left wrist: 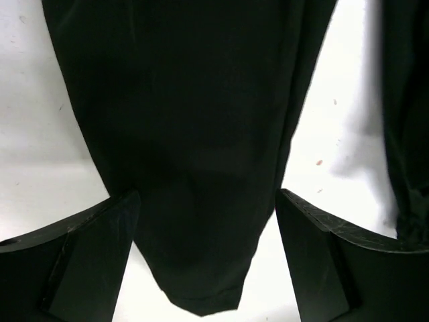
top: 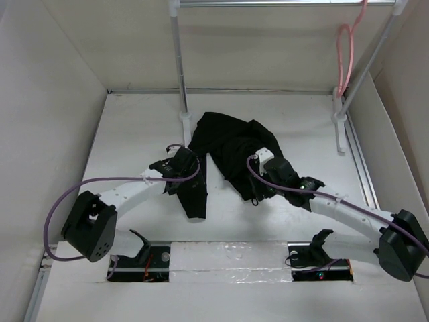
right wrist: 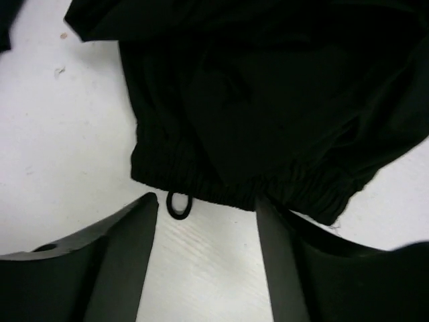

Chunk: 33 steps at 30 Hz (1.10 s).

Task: Place the trousers on the hanger
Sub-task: Flatten out the trousers at the center of the board.

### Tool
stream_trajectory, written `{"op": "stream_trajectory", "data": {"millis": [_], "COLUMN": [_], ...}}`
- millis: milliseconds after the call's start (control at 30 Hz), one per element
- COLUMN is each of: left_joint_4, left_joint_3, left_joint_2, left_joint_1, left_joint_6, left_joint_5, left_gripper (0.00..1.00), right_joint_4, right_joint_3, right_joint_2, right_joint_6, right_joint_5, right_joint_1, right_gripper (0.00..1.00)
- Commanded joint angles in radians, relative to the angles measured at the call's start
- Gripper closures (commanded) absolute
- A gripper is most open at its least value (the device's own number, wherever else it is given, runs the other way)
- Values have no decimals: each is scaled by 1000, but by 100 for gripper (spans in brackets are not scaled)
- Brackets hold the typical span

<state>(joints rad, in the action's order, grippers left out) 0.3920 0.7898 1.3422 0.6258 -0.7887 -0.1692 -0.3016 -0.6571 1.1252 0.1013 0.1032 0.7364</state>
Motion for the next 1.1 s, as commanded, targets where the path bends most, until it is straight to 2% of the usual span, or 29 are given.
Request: {"op": "stream_trajectory", "data": {"millis": [0, 67, 133, 200, 233, 267, 333, 367, 400, 433, 500, 533, 600, 633, 667, 767, 800, 833, 867, 933, 1000, 1067], "left_joint_4": [-33, -44, -59, -93, -105, -125, -140, -131, -122, -96, -73, -59, -16, 1, 40, 114, 131, 146, 169, 198, 258, 294], "left_joint_3": [3, 19, 20, 20, 20, 20, 26, 32, 40, 54, 63, 72, 84, 107, 124, 224, 261, 341, 388, 528, 627, 741], "left_joint_2": [55, 121, 171, 199, 212, 241, 265, 285, 285, 270, 227, 171, 106, 38, -1, -168, -208, -275, -300, -349, -362, -382], "left_joint_1": [-3, -3, -3, -3, -3, -15, -24, -38, -38, -38, -38, -38, -70, -81, -95, -167, -190, -245, -273, -314, -342, -342], "left_joint_6": [-9, -4, 0, 2, 3, 3, 17, 17, 17, 20, 25, 26, 31, 32, 32, 40, 54, 62, 75, 109, 129, 154], "left_joint_5": [-21, -20, -12, -4, 3, 19, 31, 25, 19, 11, -16, -26, -38, -39, -42, -59, -61, -67, -82, -110, -180, -255], "left_gripper": [22, 23, 27, 29, 34, 38, 59, 72, 94, 100, 100, 100, 100, 100, 100, 100, 100, 100, 100, 100, 100, 100], "right_joint_4": [62, 129, 183, 182, 182, 191, 194, 181, 182, 194, 228, 228, 199, 181, 127, -26, -71, -124, -230, -319, -460, -562], "right_joint_3": [16, 68, 99, 87, 77, 68, 34, 13, -5, -30, -51, -79, -104, -114, -143, -194, -214, -242, -275, -396, -538, -599], "right_joint_2": [-10, -28, -13, 24, 69, 93, 180, 208, 229, 243, 278, 291, 321, 324, 318, 161, 22, -54, -127, -313, -393, -439], "right_joint_6": [75, 120, 138, 129, 108, 94, 49, 38, 29, 5, -5, -8, 6, 12, 11, 0, -5, -5, 1, 40, 58, 54], "right_joint_5": [-30, -25, -54, -59, -59, -57, -24, -2, 27, 67, 110, 169, 243, 288, 302, 357, 365, 374, 374, 380, 389, 432], "right_joint_1": [56, 101, 101, 101, 101, 101, 101, 101, 101, 101, 101, 101, 110, 122, 123, 219, 250, 277, 323, 356, 366, 366], "right_gripper": [37, 41, 41, 34, 26, 22, 18, 18, 18, 20, 25, 45, 74, 94, 100, 100, 100, 100, 100, 100, 100, 100]}}
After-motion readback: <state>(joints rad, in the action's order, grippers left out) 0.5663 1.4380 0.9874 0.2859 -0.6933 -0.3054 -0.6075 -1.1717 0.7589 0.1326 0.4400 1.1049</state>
